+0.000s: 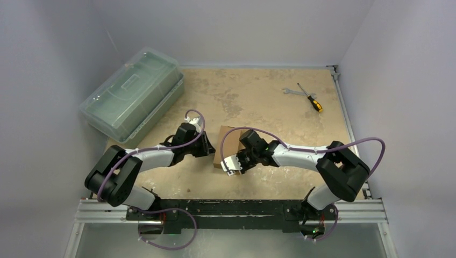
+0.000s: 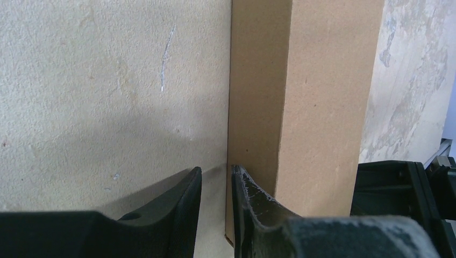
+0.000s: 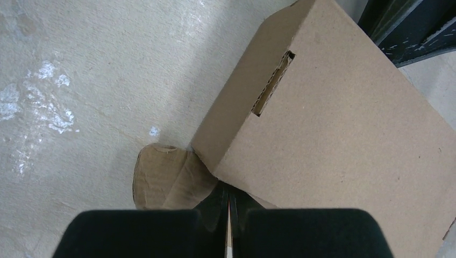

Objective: Fold the paper box
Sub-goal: Close the paper box at the center of the board.

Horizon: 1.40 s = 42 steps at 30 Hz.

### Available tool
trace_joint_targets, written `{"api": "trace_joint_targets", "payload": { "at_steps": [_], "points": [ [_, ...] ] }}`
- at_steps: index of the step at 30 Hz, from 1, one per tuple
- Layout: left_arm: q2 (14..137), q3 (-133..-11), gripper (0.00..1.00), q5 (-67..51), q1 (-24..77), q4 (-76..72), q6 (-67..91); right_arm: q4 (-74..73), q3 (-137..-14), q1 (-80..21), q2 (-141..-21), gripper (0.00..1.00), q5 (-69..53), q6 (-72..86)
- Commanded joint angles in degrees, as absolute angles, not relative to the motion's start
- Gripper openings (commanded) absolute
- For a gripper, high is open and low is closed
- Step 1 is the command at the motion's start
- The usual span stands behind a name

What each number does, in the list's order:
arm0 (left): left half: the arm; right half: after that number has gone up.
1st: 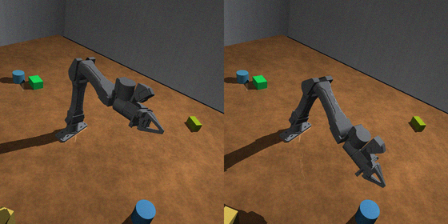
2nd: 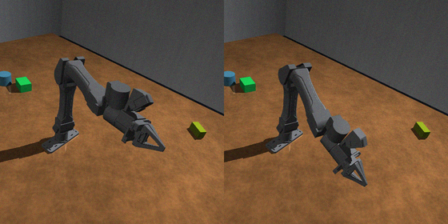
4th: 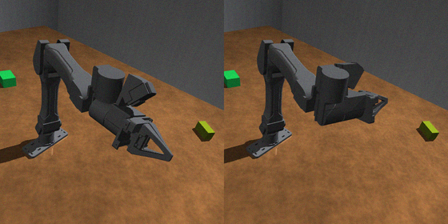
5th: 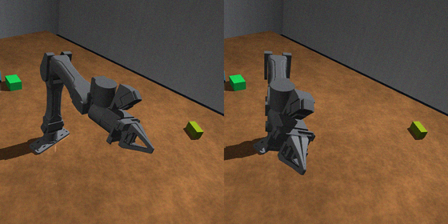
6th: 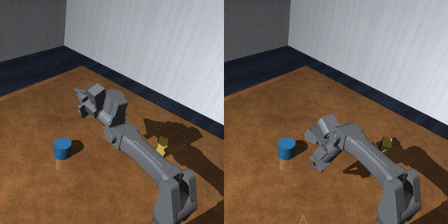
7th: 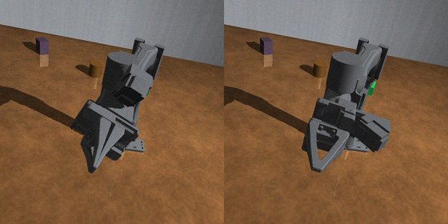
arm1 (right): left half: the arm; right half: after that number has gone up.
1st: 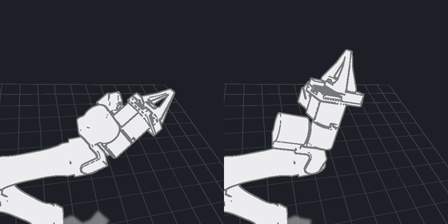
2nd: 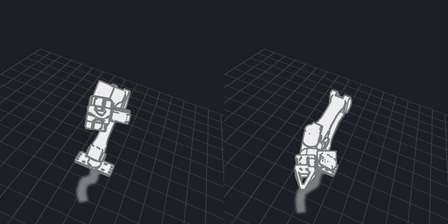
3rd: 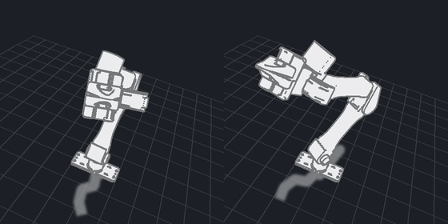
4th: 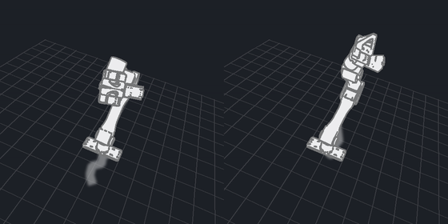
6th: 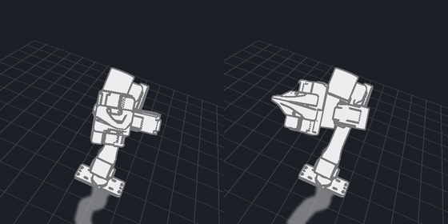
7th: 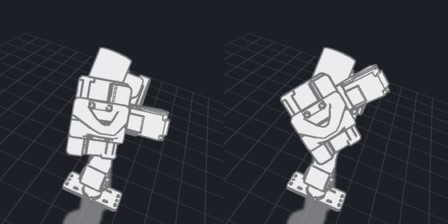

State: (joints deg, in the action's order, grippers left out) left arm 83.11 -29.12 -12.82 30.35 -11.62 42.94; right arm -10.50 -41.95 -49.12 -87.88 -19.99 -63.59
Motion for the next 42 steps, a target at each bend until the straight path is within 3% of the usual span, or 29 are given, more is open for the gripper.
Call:
{"api": "trace_joint_targets", "payload": {
  "at_steps": [1,6,13,16,21,26,42],
  "points": [
    [83.7,-28.6,0.26,-13.9,30.8,-14.8,44.1,-6.6,-41.6,-49.5,-87.1,0.00,-18.6,-62.1],
    [82.8,-29.6,0.28,-11.4,30.8,-11.3,43.0,-17.4,-45.8,-48.5,-88.3,0.00,-20.0,-66.4],
    [80.8,-32.5,0.31,-7.9,30.5,-6.7,39.9,-31.8,-50.8,-38.0,-85.1,0.00,-28.5,-73.2],
    [80.2,-34.2,0.34,-6.3,30.1,-5.8,38.9,-28.7,-52.1,-33.8,-84.3,0.00,-29.9,-65.7],
    [81.6,-37.3,0.36,-2.7,28.7,-5.7,37.4,-16.4,-55.9,-30.7,-87.3,0.00,-28.2,-40.4],
    [86.6,-38.5,0.36,-4.2,27.5,-10.3,38.7,-16.6,-62.0,-30.2,-96.0,0.00,-27.7,-25.8],
    [96.6,-39.3,0.34,-13.2,27.5,-19.2,41.5,-12.7,-63.1,-30.2,-103.7,0.00,-24.5,-17.4]
  ]
}}
